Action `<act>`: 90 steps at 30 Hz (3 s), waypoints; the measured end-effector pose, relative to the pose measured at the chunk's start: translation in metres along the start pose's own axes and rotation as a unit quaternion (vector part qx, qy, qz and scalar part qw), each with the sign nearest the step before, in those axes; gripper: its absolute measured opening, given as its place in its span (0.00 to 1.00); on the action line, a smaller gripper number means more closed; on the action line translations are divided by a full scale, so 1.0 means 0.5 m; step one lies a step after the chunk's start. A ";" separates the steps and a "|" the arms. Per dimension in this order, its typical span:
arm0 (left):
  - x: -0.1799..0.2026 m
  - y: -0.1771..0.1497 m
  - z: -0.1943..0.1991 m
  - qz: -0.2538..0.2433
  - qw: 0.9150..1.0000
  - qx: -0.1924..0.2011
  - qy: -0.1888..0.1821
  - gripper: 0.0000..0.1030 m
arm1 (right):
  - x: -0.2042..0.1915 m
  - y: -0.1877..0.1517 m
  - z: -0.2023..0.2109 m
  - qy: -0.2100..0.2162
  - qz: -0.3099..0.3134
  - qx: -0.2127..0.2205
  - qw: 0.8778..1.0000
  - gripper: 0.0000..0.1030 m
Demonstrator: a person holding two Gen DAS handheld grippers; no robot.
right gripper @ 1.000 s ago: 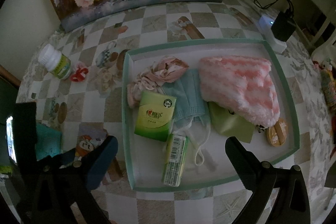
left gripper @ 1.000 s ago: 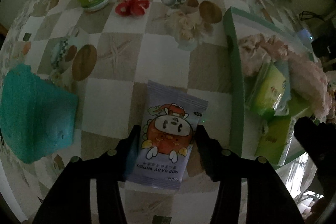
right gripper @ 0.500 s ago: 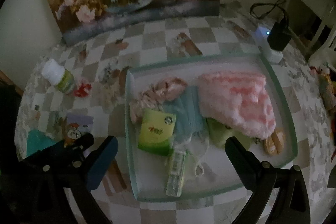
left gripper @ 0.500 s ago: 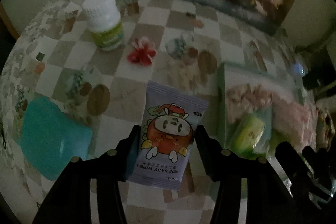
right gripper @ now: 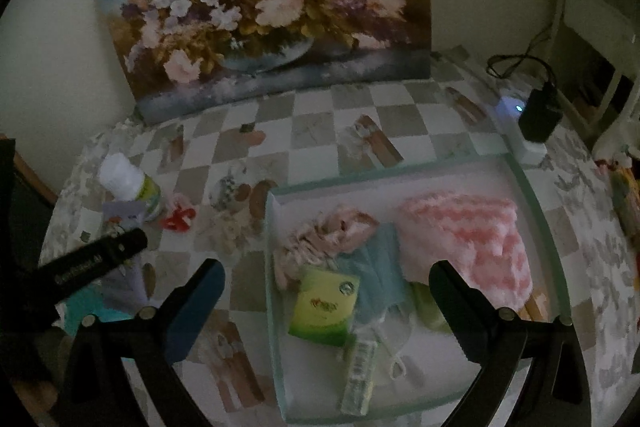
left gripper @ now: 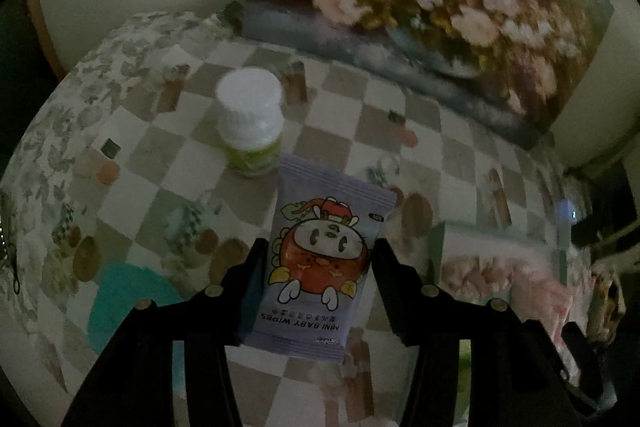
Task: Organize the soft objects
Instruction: 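Lift the snack bag with the left tool while the right tool moves toward the red bow toy, then grasp the red bow toy with the right tool while the left tool holds the snack bag, then carry the snack bag and red bow into the tray and open both tools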
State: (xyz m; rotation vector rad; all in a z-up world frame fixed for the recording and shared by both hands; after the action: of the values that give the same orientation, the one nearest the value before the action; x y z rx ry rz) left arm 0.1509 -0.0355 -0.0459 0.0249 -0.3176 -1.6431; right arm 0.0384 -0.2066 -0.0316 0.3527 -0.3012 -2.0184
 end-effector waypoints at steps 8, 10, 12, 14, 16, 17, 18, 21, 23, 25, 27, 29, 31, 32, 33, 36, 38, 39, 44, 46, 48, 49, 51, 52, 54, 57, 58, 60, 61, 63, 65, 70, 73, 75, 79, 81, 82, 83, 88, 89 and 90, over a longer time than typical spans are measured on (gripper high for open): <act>-0.088 0.041 0.002 0.042 0.999 0.005 0.008 0.52 | -0.098 0.037 -0.026 0.027 0.055 0.000 0.998 1.00; -0.116 0.049 -0.008 0.059 0.998 0.000 0.004 0.52 | -0.129 0.043 -0.036 0.032 0.074 -0.002 0.997 1.00; -0.149 0.054 -0.025 0.084 0.996 -0.011 -0.001 0.52 | -0.164 0.049 -0.054 0.040 0.093 -0.008 0.995 1.00; -0.173 0.058 -0.035 0.101 0.995 -0.016 -0.002 0.52 | -0.190 0.056 -0.075 0.046 0.103 -0.020 0.993 1.00; -0.189 0.061 -0.040 0.114 0.993 -0.016 -0.005 0.52 | -0.218 0.064 -0.101 0.054 0.113 -0.033 0.992 1.00; -0.195 0.062 -0.042 0.121 0.993 -0.016 -0.005 0.52 | -0.229 0.067 -0.110 0.056 0.117 -0.037 0.991 1.00; -0.203 0.064 -0.045 0.128 0.992 -0.016 -0.006 0.52 | -0.243 0.072 -0.122 0.058 0.124 -0.040 0.990 1.00; -0.215 0.067 -0.047 0.139 0.990 -0.017 -0.014 0.52 | -0.278 0.083 -0.158 0.061 0.138 -0.049 0.987 1.00; -0.218 0.069 -0.046 0.140 0.990 -0.014 -0.017 0.52 | -0.301 0.088 -0.192 0.052 0.150 -0.063 0.985 0.95; -0.222 0.071 -0.044 0.143 0.989 -0.013 -0.021 0.52 | -0.322 0.090 -0.224 0.041 0.162 -0.074 0.983 0.89; -0.225 0.071 -0.044 0.147 0.989 -0.013 -0.023 0.52 | -0.336 0.094 -0.247 0.039 0.169 -0.080 0.982 0.85; -0.227 0.073 -0.045 0.147 0.989 -0.013 -0.028 0.52 | -0.349 0.096 -0.268 0.037 0.172 -0.088 0.980 0.81; -0.229 0.075 -0.047 0.148 0.988 -0.014 -0.031 0.52 | -0.359 0.097 -0.284 0.034 0.175 -0.094 0.979 0.78; -0.229 0.075 -0.048 0.147 0.988 -0.015 -0.031 0.52 | -0.365 0.097 -0.291 0.033 0.178 -0.097 0.979 0.75; -0.229 0.075 -0.048 0.147 0.988 -0.016 -0.032 0.52 | -0.369 0.098 -0.298 0.031 0.179 -0.099 0.978 0.74; -0.225 0.076 -0.050 0.145 0.989 -0.018 -0.036 0.52 | -0.381 0.096 -0.317 0.027 0.181 -0.108 0.977 0.61; -0.224 0.076 -0.050 0.144 0.989 -0.018 -0.036 0.52 | -0.384 0.093 -0.326 0.023 0.182 -0.112 0.977 0.53; -0.223 0.076 -0.051 0.144 0.989 -0.019 -0.038 0.52 | -0.384 0.092 -0.331 0.020 0.182 -0.114 0.976 0.52; -0.223 0.077 -0.050 0.143 0.989 -0.020 -0.041 0.52 | -0.380 0.091 -0.337 0.026 0.182 -0.112 0.977 0.34; -0.223 0.077 -0.048 0.143 0.989 -0.020 -0.043 0.52 | -0.377 0.090 -0.335 0.033 0.179 -0.112 0.977 0.34; -0.222 0.077 -0.042 0.141 0.989 -0.018 -0.044 0.52 | -0.374 0.088 -0.330 0.043 0.176 -0.111 0.977 0.33; -0.221 0.076 -0.039 0.141 0.989 -0.017 -0.045 0.52 | -0.371 0.086 -0.326 0.046 0.174 -0.108 0.978 0.33; -0.216 0.076 -0.029 0.138 0.989 -0.013 -0.047 0.52 | -0.365 0.081 -0.311 0.051 0.173 -0.104 0.978 0.32; -0.214 0.076 -0.023 0.137 0.989 -0.010 -0.048 0.52 | -0.363 0.079 -0.302 0.056 0.171 -0.099 0.979 0.32; -0.209 0.074 -0.008 0.133 0.990 -0.004 -0.048 0.52 | -0.357 0.075 -0.280 0.068 0.165 -0.090 0.980 0.31; -0.199 0.070 0.013 0.125 0.991 0.005 -0.050 0.52 | -0.346 0.068 -0.240 0.075 0.158 -0.078 0.981 0.31; -0.196 0.068 0.018 0.124 0.991 0.007 -0.051 0.52 | -0.343 0.066 -0.228 0.077 0.156 -0.074 0.982 0.31; -0.187 0.063 0.033 0.119 0.991 0.013 -0.051 0.52 | -0.335 0.062 -0.199 0.088 0.150 -0.064 0.983 0.31; -0.182 0.060 0.041 0.116 0.992 0.017 -0.051 0.52 | -0.330 0.059 -0.185 0.097 0.147 -0.060 0.983 0.31; -0.168 0.052 0.058 0.106 0.993 0.025 -0.052 0.52 | -0.321 0.056 -0.161 0.106 0.141 -0.054 0.983 0.32; -0.156 0.044 0.071 0.099 0.993 0.030 -0.055 0.52 | -0.309 0.054 -0.137 0.103 0.135 -0.046 0.984 0.32; -0.122 0.011 0.103 0.075 0.994 0.044 -0.059 0.52 | -0.257 0.042 -0.071 0.105 0.109 -0.031 0.988 0.32; -0.099 -0.009 0.113 0.060 0.995 0.046 -0.063 0.52 | -0.216 0.030 -0.030 0.111 0.083 -0.021 0.990 0.32; -0.083 -0.022 0.118 0.048 0.996 0.046 -0.064 0.52 | -0.184 0.021 -0.001 0.109 0.068 -0.012 0.992 0.32; -0.049 -0.046 0.129 0.024 0.996 0.048 -0.068 0.52 | -0.117 0.002 0.054 0.110 0.033 0.006 0.993 0.32; -0.031 -0.059 0.136 0.009 0.997 0.052 -0.063 0.52 | -0.081 -0.008 0.079 0.105 0.017 0.018 0.994 0.32; -0.023 -0.065 0.139 0.002 0.997 0.054 -0.063 0.52 | -0.068 -0.013 0.090 0.101 0.012 0.023 0.995 0.32; -0.014 -0.072 0.142 -0.005 0.996 0.055 -0.064 0.52 | -0.051 -0.019 0.103 0.094 0.006 0.030 0.995 0.32; 0.037 -0.106 0.151 -0.046 0.995 0.060 -0.057 0.52 | 0.039 -0.050 0.141 0.056 -0.036 0.045 0.997 0.32; 0.049 -0.112 0.150 -0.055 0.995 0.059 -0.060 0.52 | 0.061 -0.055 0.144 0.047 -0.047 0.045 0.997 0.32; 0.063 -0.119 0.149 -0.065 0.994 0.055 -0.064 0.52 | 0.078 -0.059 0.146 0.039 -0.056 0.044 0.997 0.32</act>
State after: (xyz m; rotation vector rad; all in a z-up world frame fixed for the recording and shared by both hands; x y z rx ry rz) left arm 0.0744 -0.0485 0.0179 0.0245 -0.5143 -1.7586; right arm -0.0302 -0.2239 0.0207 0.5114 -0.3290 -2.0992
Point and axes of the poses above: each gripper's, at about its wrist camera, not at the fingertips, and z roughly against the way its jaws point, x to its right, y to its top, the point moved 5 cm from there along -z, roughly the way its jaws point, and after that the axes turned 12 degrees about -x, right-handed, at the moved point
